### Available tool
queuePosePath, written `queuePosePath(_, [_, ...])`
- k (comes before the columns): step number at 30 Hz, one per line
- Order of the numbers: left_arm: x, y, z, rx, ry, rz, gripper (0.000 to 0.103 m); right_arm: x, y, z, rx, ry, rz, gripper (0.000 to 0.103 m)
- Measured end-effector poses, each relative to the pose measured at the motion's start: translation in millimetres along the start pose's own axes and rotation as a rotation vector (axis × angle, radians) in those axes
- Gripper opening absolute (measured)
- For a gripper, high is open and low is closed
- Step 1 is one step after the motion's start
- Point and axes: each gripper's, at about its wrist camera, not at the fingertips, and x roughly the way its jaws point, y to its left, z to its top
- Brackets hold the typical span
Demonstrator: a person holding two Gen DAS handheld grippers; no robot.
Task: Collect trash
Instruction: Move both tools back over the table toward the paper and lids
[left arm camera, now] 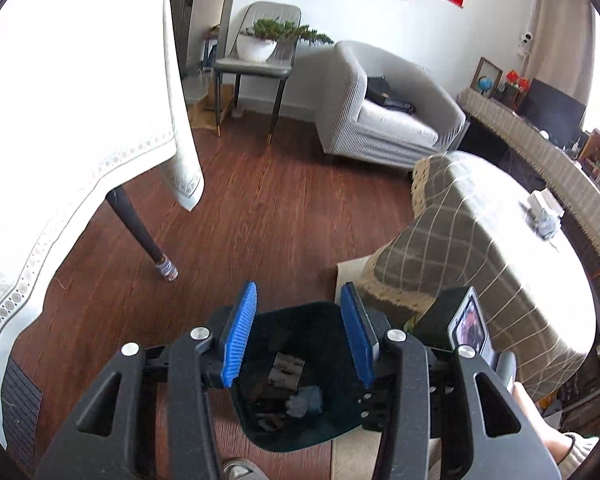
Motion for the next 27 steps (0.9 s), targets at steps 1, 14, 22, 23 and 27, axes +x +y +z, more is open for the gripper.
queuePosePath(1, [-4, -4, 2, 0.006, -0.015, -0.002, 0.047, -4, 0, 0, -0.006, -0.007, 0.001, 0.065])
queuePosePath(14, [-40, -38, 29, 0.015, -0.121, -0.027, 0.050, -101, 12, 0, -0.101, -0.207, 0.037, 0.064])
queuePosePath(22, [-46, -66, 49, 0.019, -0.169, -0.063, 0.056, -167, -10, 2, -0.112, -0.359, 0.023, 0.060])
queuePosePath(23, [-44, -71, 51, 0.027, -0.169, -0.063, 0.056, -172, -13, 2, -0.113, -0.368, 0.014, 0.060])
queuePosePath(27, [-36, -91, 56, 0.054, -0.167, -0.061, 0.059, -189, -33, 3, -0.101, -0.396, -0.012, 0.060])
